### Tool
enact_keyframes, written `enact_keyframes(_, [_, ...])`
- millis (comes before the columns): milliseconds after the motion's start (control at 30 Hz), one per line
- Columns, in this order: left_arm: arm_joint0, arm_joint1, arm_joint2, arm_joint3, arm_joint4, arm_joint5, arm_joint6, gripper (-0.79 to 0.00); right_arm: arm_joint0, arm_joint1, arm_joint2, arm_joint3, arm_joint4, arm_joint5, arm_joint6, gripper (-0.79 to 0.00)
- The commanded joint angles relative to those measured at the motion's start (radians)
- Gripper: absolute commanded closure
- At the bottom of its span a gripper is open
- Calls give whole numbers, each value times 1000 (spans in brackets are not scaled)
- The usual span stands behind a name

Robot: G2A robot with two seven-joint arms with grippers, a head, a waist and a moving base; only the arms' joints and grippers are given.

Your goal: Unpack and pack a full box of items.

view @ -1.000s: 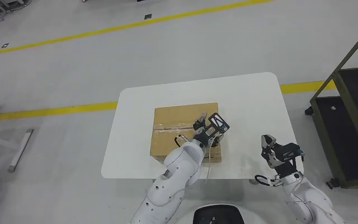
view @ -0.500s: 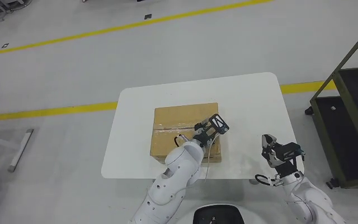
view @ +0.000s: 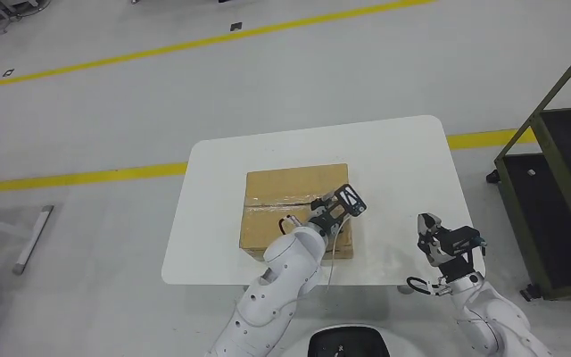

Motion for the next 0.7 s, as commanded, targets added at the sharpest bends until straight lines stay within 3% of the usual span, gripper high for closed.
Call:
enact_keyframes(0, [-1, -1, 2, -2, 3, -6, 0, -536, -1, 0, 1, -1, 1, 1, -1, 0])
enact_keyframes(367, [-1, -4, -3, 15, 6, -14, -11, -566, -3, 1, 5, -4, 2, 2, -1, 0])
enact_keyframes(667, [-28, -14, 7, 58, 17, 11, 6, -369, -9, 2, 13, -6, 6, 2, -3, 0])
